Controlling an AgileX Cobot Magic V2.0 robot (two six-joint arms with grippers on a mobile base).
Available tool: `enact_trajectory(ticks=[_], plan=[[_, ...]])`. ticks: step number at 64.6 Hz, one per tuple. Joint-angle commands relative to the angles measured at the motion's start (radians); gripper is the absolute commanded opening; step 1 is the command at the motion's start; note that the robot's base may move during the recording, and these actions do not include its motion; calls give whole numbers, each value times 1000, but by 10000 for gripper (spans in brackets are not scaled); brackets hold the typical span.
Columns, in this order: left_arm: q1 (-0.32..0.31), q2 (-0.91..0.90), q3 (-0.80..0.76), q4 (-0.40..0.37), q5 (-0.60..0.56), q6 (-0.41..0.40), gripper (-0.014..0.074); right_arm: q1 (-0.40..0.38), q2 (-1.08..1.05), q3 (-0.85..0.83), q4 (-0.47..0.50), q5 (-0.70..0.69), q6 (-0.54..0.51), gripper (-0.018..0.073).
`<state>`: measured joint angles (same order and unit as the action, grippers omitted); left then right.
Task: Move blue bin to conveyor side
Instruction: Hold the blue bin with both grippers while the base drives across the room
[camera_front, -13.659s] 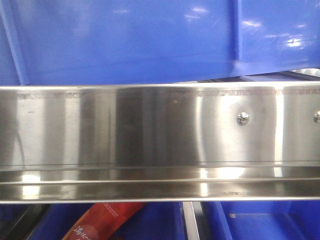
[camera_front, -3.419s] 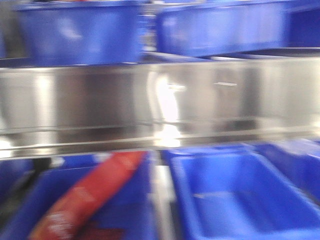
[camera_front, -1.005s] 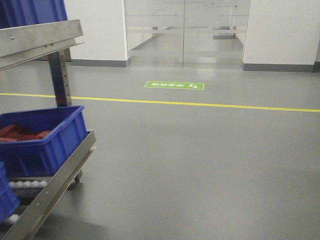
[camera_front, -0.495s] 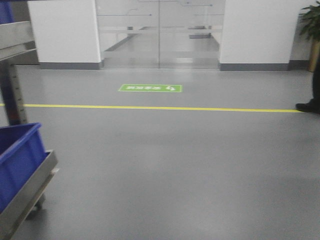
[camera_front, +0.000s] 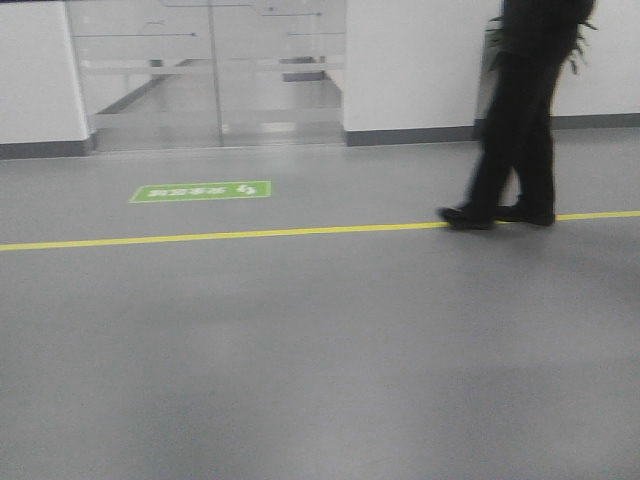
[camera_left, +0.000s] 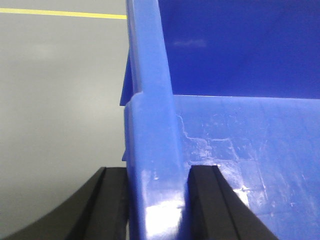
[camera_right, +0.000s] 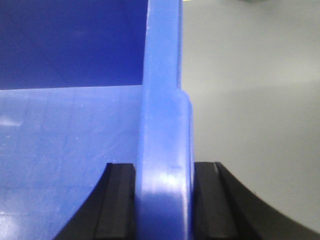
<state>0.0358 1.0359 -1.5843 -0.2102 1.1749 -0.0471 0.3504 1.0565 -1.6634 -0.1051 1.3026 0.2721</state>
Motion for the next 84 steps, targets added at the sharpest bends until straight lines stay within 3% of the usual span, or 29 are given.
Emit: enact_trajectory(ticks=[1,84], plan=[[1,-15,-15,37,-102,17,-17,-8,-21,-12,-92,-82,-11,-79],[1,-13,-15,37,-102,17,-17,-8,-21,-12,-92,-82,-11,-79]])
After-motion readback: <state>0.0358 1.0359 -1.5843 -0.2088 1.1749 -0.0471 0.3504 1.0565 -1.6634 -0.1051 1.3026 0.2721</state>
